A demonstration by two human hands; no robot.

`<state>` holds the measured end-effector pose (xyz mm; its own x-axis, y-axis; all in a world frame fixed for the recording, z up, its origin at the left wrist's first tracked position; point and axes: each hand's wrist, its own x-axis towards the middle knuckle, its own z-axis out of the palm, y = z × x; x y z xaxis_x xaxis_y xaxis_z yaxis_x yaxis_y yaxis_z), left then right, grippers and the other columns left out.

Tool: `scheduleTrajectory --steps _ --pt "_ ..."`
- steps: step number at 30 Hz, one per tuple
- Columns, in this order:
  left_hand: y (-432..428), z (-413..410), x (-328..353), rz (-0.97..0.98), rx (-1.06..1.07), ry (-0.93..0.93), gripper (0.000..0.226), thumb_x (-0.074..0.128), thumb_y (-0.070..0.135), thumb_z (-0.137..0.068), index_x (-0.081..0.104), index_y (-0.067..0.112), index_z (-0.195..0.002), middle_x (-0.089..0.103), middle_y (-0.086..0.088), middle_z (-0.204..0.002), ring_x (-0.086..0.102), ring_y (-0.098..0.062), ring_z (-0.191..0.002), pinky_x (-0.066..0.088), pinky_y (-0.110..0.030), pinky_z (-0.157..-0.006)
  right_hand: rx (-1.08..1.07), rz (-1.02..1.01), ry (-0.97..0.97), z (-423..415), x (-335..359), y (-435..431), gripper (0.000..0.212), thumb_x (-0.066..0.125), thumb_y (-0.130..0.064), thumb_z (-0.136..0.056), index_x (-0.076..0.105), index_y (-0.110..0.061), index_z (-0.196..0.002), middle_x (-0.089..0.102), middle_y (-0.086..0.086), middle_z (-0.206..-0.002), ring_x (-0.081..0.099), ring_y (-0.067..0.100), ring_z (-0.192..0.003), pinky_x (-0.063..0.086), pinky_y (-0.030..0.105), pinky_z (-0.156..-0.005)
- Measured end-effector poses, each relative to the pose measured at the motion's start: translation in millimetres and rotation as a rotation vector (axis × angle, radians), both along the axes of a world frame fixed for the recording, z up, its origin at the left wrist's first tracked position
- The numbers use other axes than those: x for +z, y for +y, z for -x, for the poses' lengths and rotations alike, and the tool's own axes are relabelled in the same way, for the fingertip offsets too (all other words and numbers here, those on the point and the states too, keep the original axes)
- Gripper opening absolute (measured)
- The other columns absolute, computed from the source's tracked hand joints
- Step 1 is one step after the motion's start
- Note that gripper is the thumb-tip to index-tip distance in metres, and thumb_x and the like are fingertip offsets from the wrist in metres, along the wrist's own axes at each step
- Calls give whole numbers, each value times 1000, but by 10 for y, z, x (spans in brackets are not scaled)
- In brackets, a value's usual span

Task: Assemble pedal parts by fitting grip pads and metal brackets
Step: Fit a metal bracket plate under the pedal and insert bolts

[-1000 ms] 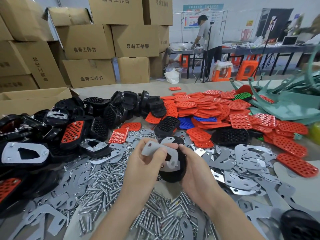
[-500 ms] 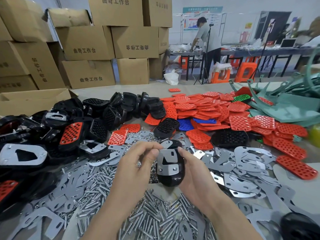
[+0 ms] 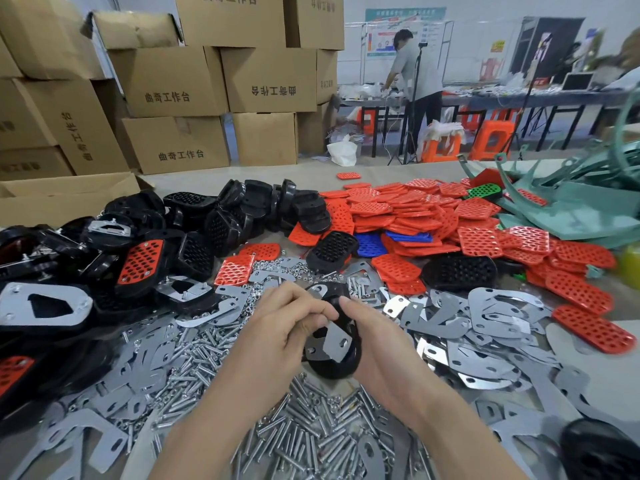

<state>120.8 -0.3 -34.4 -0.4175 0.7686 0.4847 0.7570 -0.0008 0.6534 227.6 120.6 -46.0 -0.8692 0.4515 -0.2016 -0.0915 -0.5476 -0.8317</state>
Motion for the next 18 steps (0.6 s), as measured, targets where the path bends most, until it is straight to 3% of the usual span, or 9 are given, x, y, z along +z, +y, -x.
scheduleTrajectory --steps 4,7,9,12,15,17,18 --pt "-32 44 -11 39 -2 23 28 58 5 -98 73 29 -95 51 18 -98 55 -14 -103 48 -27 -88 36 5 11 -11 0 -6 32 50 -24 -108 63 -4 -128 68 23 -132 63 37 -127 46 58 -112" --pt "-37 52 -12 28 20 115 23 59 8 -97 74 25 -97 49 14 -105 54 -9 -106 51 -27 -89 55 51 29 32 -11 -32 33 51 -21 -106 60 -3 -133 71 16 -126 66 31 -122 50 49 -109" --pt "-26 42 -33 5 48 170 18 59 15 -96 75 23 -100 49 12 -110 52 -7 -109 49 -27 -92 55 101 35 53 -8 -42 39 50 -21 -107 53 -3 -141 67 18 -134 63 30 -128 49 49 -110" --pt "16 -8 -36 -47 106 112 22 69 17 -94 68 35 -107 46 21 -115 52 -3 -114 41 -10 -91 73 97 52 52 -11 -38 44 42 -27 -109 54 -2 -143 62 21 -142 59 32 -134 48 48 -111" --pt "59 -32 -38 -61 226 -5 31 73 42 -86 56 44 -112 41 27 -118 44 10 -118 31 3 -89 58 103 31 42 -14 -29 42 42 -29 -110 63 -3 -136 69 22 -131 71 30 -112 61 40 -86" --pt "67 -16 -54 -42 284 -81 38 69 61 -76 48 52 -107 43 34 -112 44 14 -111 35 -2 -88 59 81 26 36 -7 -29 41 47 -30 -107 66 -3 -132 74 20 -120 75 26 -96 61 34 -69" --pt "71 -9 -58 -25 293 -147 37 70 62 -75 46 55 -103 45 35 -110 47 15 -105 41 -9 -85 58 65 25 33 6 -34 42 53 -31 -103 67 -4 -132 75 19 -119 75 26 -95 61 33 -68"
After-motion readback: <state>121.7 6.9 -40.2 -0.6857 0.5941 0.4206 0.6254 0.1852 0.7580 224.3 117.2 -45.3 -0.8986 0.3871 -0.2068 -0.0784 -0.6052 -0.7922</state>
